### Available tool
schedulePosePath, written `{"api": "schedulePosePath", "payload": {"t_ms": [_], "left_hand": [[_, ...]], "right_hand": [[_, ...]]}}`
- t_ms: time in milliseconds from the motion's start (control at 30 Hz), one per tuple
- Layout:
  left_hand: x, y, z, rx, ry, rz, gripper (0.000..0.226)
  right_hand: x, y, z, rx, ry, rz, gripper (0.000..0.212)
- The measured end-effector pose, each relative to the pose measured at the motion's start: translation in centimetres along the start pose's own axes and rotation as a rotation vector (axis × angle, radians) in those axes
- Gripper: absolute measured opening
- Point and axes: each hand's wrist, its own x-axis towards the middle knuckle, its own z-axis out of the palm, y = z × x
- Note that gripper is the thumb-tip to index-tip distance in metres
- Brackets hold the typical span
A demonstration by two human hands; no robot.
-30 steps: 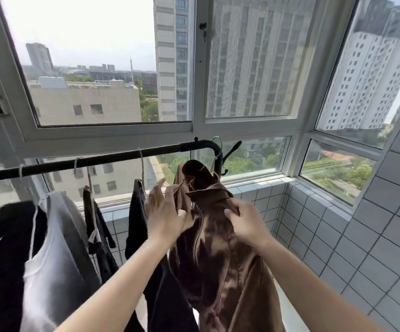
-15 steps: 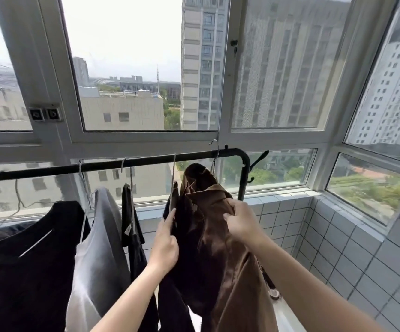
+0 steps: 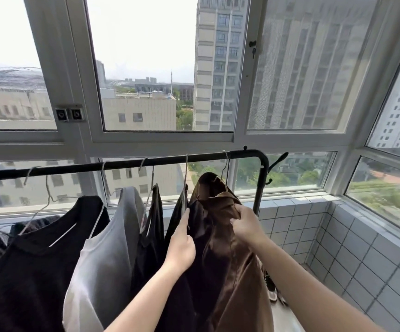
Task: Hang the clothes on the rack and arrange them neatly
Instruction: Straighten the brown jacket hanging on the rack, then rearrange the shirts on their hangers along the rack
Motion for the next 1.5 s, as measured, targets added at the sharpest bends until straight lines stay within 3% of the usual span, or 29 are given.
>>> {"api": "schedulePosePath", "payload": {"t_ms": [500,767,1067,1267,1500], "left_hand": [[0.2,1.5,1.1,-0.066,-0.087,-0.036,0.072],[0.3,1.5,1.3,0.061,-0.078,-0.074,0.081],[-0.2,2.6,1.0,0.029,-0.031,-0.051,0.076],[-0.8,2.6,-0.4,0.031,0.112,-0.088,0.054],[-3.7,1.3,-3.6,0.247,0.275,-0.008,0.041]], "right_hand": [[2.0,4.0,-0.6,-0.024,0.058,0.039,0.037],[0.8,2.8,-1.3,-0.087,-0.029,0.027,0.071],[0.0,2.5,-1.5,-0.037,-0.015,0.007,0.055],[-1.0,0.6,-1.4,-0.026,0.038,-0.158,0.031],[-2.6,-1.6,0.1,-0.07,0.001,-0.345,0.023]]}}
